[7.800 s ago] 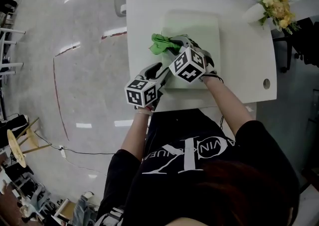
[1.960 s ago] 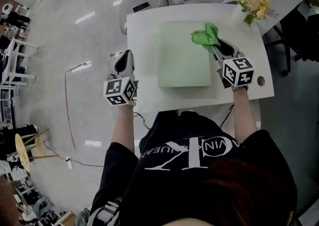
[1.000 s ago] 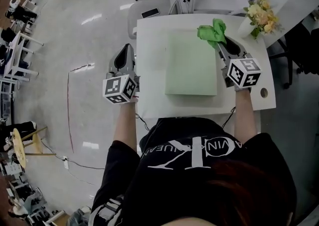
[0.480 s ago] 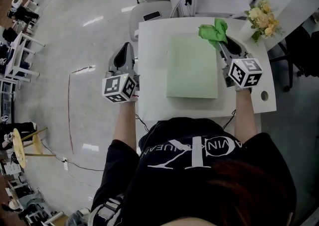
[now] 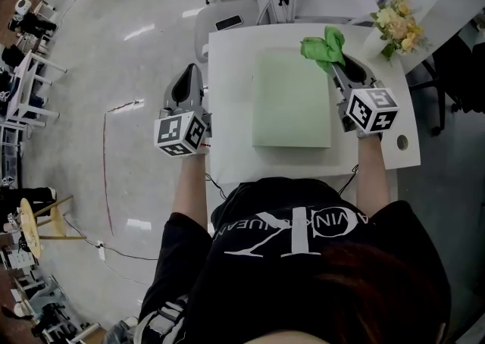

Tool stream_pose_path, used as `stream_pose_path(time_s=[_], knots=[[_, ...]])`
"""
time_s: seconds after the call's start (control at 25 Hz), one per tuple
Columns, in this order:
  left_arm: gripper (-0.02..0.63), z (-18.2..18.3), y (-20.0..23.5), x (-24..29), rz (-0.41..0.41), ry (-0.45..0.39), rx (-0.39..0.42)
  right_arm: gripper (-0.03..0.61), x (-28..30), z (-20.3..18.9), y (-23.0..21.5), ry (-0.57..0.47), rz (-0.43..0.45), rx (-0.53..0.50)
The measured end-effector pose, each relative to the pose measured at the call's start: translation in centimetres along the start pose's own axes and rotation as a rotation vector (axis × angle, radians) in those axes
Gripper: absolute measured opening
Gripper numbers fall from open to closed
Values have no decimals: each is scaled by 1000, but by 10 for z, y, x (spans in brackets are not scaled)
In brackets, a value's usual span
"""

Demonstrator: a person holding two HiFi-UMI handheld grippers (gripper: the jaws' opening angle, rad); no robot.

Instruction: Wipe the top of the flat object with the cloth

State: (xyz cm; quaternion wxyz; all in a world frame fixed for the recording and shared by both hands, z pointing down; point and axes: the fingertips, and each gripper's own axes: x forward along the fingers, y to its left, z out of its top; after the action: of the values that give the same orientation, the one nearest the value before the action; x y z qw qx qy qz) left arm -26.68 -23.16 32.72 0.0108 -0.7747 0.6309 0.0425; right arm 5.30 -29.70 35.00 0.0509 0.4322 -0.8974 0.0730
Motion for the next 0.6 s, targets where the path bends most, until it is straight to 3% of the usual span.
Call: stream_pose_path(time_s=[0.6], knots=[[11,-7,-2,1,-4,16,-14,104,0,2,-5,-7,7,4]])
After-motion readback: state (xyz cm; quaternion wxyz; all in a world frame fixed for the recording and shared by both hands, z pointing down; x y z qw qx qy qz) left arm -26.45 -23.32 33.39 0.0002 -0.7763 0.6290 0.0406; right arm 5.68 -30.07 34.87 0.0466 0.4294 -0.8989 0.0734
